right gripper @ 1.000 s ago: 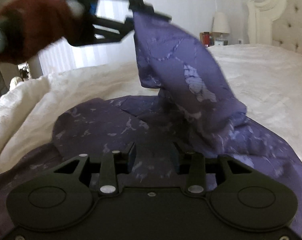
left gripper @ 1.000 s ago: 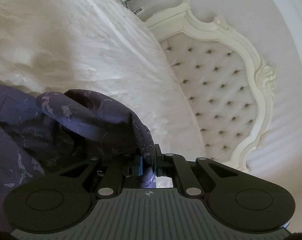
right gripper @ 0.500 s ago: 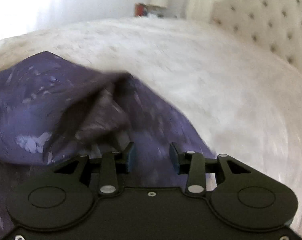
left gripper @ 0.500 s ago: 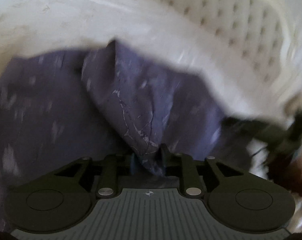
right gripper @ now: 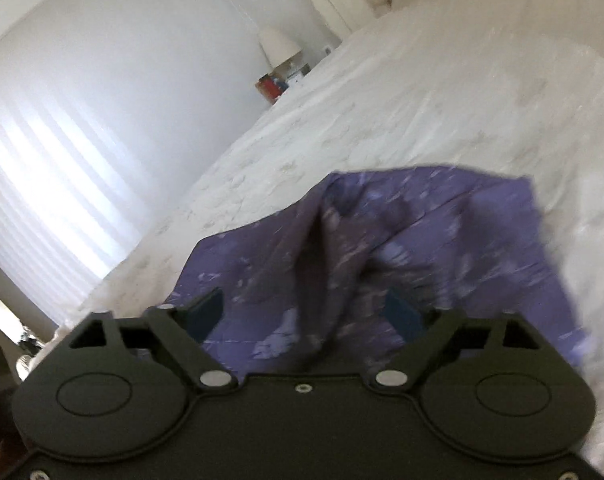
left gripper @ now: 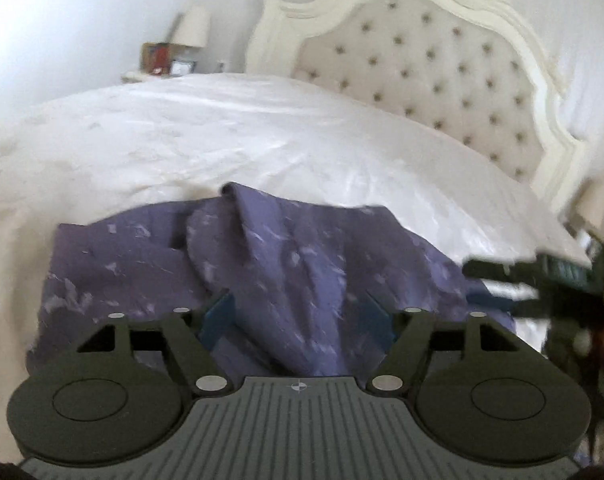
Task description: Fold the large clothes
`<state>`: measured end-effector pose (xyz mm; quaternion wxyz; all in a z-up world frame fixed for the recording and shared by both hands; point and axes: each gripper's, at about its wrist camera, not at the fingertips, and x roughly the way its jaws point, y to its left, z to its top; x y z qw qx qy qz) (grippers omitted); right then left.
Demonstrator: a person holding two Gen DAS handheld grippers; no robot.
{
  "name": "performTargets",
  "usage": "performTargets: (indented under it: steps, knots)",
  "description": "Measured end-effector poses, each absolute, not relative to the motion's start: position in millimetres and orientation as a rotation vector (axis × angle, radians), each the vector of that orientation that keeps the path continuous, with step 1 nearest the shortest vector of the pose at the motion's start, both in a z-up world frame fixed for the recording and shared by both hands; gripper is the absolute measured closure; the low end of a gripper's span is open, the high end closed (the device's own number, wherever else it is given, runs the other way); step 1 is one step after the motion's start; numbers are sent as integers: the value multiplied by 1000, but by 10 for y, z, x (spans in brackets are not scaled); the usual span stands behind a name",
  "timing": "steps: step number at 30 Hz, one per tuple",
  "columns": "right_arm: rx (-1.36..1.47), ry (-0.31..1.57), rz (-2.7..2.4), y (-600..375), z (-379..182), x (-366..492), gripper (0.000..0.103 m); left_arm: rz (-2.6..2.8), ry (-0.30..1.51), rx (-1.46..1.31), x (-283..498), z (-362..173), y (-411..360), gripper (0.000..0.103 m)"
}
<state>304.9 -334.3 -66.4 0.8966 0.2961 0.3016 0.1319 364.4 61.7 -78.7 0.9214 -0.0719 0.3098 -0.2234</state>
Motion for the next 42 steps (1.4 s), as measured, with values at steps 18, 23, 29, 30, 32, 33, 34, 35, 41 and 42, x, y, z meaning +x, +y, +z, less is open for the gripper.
performTargets:
  steps: [18,23,29,30,32,33,34,35,41,42]
  knots:
    - [452,683,190,-3170,-686,3086,95,-354,725,-297,3975,-1115,773,86]
    - [365,748,152,-3134,-1034,3112,96,-333,722,-205,3900,-1336,690,81]
    - [375,692,154,-3160,-998,2948,57,-344,688,-63,3669,-1166,652,44]
    - [377,683,163,-3173,-979,2921,45,-335,683,-52,3599,-1141,687,39]
    - [365,660,181,-3174,-883,2771,36,-322,687,-49,3459,-1093,762,30]
    - [341,650,179,-3157,-834,2689,25,-311,699,-44,3380,-1067,797,24]
    - [315,643,176,-3140,-792,2615,20,-302,707,-34,3285,-1046,831,22]
    - [296,637,179,-3128,-751,2534,20,-297,707,-21,3189,-1022,863,20]
    - [243,660,189,-3107,-595,2023,10,-240,751,11,2630,-902,1100,0]
    - [242,667,186,-3112,-576,1944,10,-226,761,-1,2548,-889,1154,0]
